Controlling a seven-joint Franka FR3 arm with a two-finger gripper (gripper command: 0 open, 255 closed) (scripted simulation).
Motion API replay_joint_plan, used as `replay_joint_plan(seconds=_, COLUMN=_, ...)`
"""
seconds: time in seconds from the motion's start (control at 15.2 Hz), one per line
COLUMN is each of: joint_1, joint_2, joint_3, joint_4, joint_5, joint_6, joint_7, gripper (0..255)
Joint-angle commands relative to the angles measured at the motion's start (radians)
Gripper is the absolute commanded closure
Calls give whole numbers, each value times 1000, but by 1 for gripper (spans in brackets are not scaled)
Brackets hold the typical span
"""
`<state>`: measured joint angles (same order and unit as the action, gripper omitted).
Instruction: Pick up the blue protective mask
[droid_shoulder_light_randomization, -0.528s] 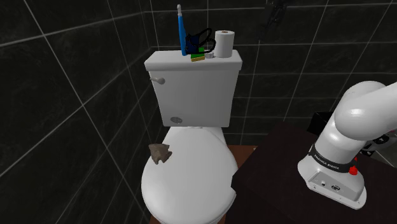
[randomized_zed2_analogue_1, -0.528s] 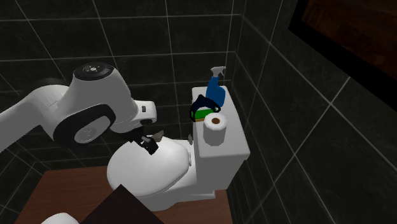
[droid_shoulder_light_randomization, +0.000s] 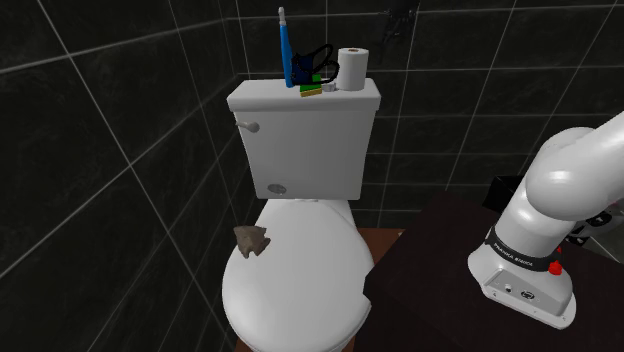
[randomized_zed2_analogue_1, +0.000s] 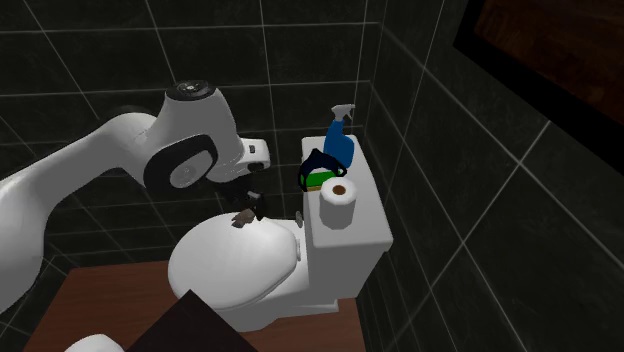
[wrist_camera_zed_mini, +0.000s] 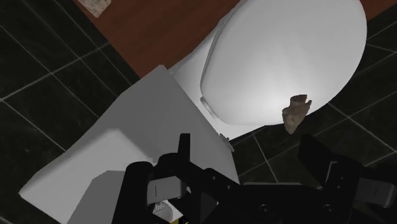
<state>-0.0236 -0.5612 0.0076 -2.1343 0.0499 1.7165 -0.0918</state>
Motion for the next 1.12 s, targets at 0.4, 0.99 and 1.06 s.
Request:
replay_joint_plan(seconds=0.4, joint_1=-3, joint_2=317, joint_3=45, joint_4=251, joint_5=-48, joint_6=67, joint_7=59, gripper=0)
replay_joint_plan(seconds=0.99, joint_1=13, joint_2=699, joint_3=74, joint_4=662, joint_5=-135, joint_6=30, joint_7=126, gripper=0)
replay_joint_plan(seconds=1.06, joint_1=17, joint_2=747, joint_3=74, joint_4=722, joint_5=-145, joint_6=16, joint_7=131, gripper=0)
